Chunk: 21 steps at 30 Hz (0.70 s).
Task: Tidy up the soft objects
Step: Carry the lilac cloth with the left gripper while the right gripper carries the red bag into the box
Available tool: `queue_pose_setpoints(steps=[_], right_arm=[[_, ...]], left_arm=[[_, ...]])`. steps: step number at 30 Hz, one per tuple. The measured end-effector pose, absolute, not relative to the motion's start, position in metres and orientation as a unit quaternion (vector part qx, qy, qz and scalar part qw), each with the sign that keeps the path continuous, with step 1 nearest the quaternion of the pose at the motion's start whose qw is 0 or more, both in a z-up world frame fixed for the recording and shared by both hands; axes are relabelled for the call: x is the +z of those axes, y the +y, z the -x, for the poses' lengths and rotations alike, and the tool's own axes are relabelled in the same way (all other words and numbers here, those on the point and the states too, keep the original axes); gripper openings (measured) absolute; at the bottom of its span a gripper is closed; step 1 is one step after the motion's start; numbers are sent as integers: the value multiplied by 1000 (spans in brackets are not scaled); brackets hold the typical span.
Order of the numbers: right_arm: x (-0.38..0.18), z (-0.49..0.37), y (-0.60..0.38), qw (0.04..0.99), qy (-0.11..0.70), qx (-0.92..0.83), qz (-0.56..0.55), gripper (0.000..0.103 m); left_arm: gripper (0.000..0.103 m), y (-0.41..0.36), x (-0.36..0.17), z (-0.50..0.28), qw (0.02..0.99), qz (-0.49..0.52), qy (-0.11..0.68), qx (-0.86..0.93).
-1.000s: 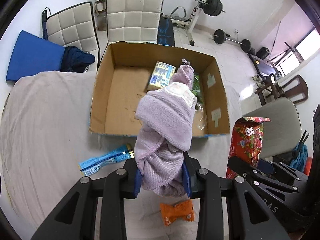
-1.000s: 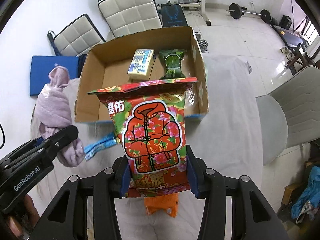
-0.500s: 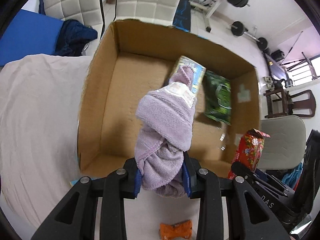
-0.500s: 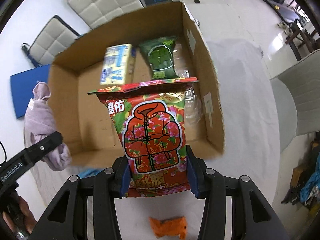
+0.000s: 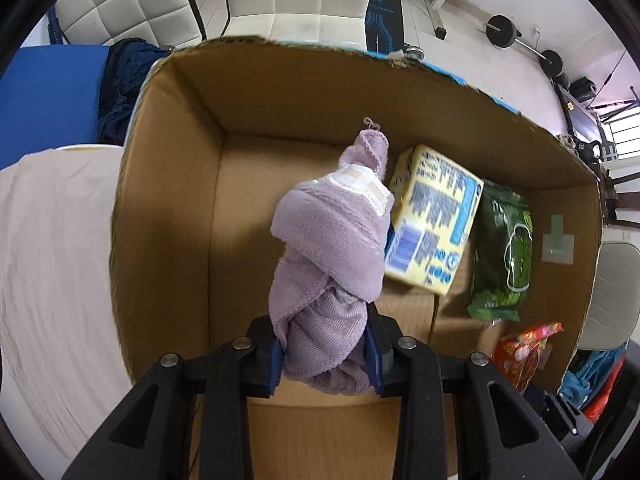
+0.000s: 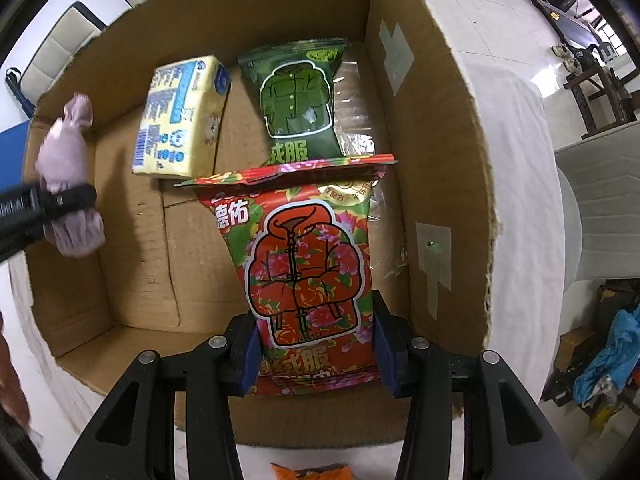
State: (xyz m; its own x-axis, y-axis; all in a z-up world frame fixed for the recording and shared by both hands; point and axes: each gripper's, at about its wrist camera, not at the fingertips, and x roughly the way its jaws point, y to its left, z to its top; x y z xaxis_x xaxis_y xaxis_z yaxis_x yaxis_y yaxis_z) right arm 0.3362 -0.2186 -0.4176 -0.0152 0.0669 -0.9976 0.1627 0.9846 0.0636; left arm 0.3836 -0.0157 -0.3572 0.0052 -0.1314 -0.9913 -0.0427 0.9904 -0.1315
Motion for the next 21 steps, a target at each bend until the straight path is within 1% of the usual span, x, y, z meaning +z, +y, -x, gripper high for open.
queue_pose_setpoints(steps=[6,7,8,9,10,11,12,13,15,17,18,20,21], right_arm=[[-429,-340,-214,682,727,-30,-74,52],[-428,-340,-212,685,725,-30,-69,56],[-427,-337,-211,688,723,-33,-60,67],[-425,-336,-210,693,718,-34,-56,71],[-421,-337,-207,696,715,-32,-55,75],[-421,-337,-205,697,714,-32,-54,75],[-421,-336,-205,696,715,-33,-53,75],[-421,-335,-205,695,716,-33,-55,75],[-420,-333,-205,696,715,-36,-54,76],[-420,-331,-206,697,715,-36,-55,77],[-419,-330,-205,696,715,-36,-54,80],[-414,-326,-215,697,714,-34,-58,93],[-412,-324,-215,699,712,-34,-57,95]], left_arm=[[36,-13,-369,-394,681,69,729,-20],[37,-11,-369,-396,681,69,729,-18],[40,-9,-369,-397,683,67,727,-15],[47,-8,-368,-398,686,64,725,-13],[50,-6,-365,-399,691,63,720,-10],[52,-7,-364,-398,696,64,715,-8],[59,-6,-362,-398,698,66,713,-7],[68,-5,-361,-400,699,69,712,-7],[76,-3,-356,-399,703,68,708,-7],[77,-3,-353,-396,706,66,705,-8],[77,-2,-349,-394,709,65,702,-8],[79,-2,-345,-392,711,63,700,-11],[88,-3,-341,-388,713,61,699,-13]])
